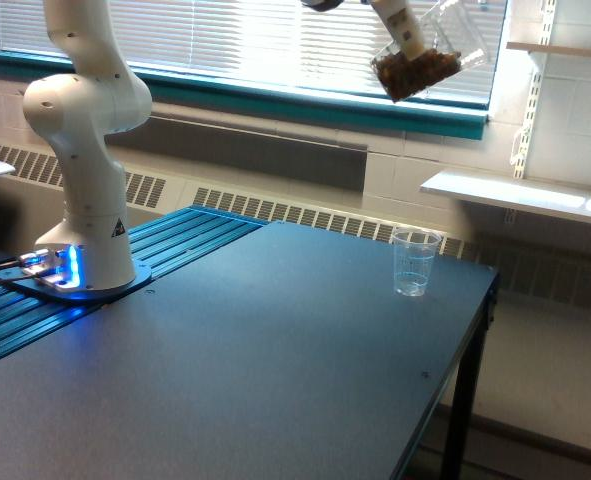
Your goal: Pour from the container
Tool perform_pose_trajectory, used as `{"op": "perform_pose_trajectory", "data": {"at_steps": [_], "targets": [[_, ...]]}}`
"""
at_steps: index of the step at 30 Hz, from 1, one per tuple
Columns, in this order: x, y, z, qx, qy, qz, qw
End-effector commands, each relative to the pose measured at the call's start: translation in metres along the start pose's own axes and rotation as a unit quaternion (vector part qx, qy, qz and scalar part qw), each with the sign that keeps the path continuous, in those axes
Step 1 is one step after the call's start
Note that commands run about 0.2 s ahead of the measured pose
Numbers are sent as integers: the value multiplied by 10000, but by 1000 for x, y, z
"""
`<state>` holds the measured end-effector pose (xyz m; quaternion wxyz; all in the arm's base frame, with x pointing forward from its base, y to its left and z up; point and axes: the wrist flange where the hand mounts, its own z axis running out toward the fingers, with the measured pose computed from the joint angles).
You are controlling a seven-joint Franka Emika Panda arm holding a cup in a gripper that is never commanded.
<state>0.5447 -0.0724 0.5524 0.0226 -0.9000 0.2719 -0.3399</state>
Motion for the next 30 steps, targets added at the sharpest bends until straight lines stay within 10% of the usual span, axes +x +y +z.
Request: {"op": "perform_pose_trajectory", "data": {"at_steps": [1, 30], "targets": [[-11, -9, -13, 123, 106, -396, 9991], [-117, -86, -7, 745, -166, -1907, 9787]]}}
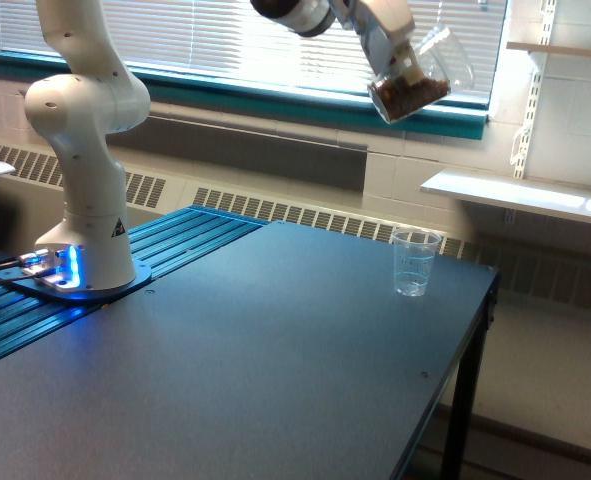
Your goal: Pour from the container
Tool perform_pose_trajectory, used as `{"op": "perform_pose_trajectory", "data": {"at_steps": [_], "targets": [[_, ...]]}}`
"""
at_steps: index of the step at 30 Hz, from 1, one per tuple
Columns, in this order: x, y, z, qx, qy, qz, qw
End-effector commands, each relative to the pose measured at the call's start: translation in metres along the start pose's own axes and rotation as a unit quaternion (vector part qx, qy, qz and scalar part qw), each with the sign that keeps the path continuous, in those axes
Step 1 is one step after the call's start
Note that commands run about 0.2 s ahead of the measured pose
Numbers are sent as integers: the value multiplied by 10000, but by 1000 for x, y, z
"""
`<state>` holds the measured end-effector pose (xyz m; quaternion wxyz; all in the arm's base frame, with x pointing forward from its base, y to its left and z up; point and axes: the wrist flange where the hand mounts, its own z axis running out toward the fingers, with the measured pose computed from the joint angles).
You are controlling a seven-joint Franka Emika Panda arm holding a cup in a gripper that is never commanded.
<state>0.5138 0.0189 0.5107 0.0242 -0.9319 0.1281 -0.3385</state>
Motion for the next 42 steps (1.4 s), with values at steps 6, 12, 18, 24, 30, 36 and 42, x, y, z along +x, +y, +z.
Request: {"op": "perform_pose_trajectory", "data": {"at_steps": [6, 12, 18, 24, 30, 36, 42], "targets": [[-35, -65, 3, 389, -90, -860, 9955], [-53, -83, 7, 479, -185, -1163, 9919], [-74, -92, 13, 518, -288, -1354, 9890], [-94, -96, 21, 488, -401, -1551, 9859], [-115, -99, 28, 416, -538, -1719, 9828], [-135, -105, 33, 385, -664, -1837, 9800], [-152, -113, 38, 373, -764, -1928, 9775]]}}
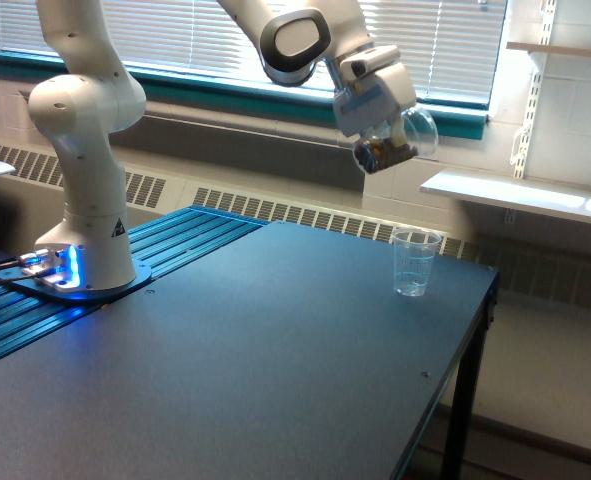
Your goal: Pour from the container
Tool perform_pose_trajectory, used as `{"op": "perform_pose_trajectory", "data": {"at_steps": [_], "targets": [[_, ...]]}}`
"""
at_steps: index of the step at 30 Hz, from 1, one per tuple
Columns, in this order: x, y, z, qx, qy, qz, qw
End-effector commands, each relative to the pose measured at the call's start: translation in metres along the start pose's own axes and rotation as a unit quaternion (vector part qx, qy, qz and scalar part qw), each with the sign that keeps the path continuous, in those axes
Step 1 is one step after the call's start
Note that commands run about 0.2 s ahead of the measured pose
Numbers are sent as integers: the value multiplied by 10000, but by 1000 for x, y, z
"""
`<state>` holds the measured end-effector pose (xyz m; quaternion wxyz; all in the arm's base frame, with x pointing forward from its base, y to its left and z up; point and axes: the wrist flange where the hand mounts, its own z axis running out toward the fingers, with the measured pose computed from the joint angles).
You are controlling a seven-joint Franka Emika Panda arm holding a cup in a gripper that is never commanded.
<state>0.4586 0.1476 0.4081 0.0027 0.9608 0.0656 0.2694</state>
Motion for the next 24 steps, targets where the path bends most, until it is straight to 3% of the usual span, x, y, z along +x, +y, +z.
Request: {"op": "perform_pose_trajectory", "data": {"at_steps": [1, 24], "targets": [[-9, -21, 3, 64, -16, -33, 10000], [-41, -65, 37, -33, -345, -211, 9992]]}}
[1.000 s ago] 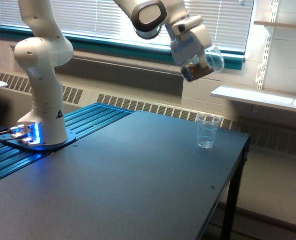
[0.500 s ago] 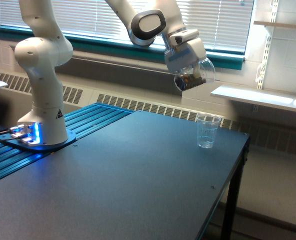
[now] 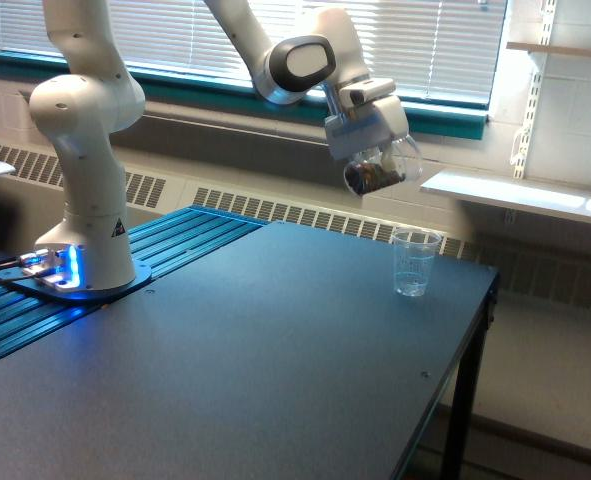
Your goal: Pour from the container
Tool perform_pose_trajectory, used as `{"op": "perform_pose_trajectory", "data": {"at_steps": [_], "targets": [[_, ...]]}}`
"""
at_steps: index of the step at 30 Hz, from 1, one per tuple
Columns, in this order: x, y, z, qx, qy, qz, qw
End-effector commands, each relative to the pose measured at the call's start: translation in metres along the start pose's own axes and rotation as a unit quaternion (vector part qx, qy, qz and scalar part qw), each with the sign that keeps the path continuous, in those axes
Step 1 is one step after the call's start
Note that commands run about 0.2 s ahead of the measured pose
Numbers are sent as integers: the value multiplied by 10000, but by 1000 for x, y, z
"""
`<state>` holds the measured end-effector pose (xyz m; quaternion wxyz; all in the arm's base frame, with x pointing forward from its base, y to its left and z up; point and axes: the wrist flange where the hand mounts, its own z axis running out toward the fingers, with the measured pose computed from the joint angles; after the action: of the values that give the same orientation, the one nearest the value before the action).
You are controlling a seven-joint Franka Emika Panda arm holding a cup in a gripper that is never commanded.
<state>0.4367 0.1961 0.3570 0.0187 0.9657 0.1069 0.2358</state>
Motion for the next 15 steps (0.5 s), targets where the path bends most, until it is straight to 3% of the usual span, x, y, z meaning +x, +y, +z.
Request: {"op": "perform_pose_trajectory", "data": {"at_steps": [1, 15], "targets": [[-2, -14, 5, -3, -19, 227, 9997], [3, -36, 16, -109, -79, 182, 9997]]}}
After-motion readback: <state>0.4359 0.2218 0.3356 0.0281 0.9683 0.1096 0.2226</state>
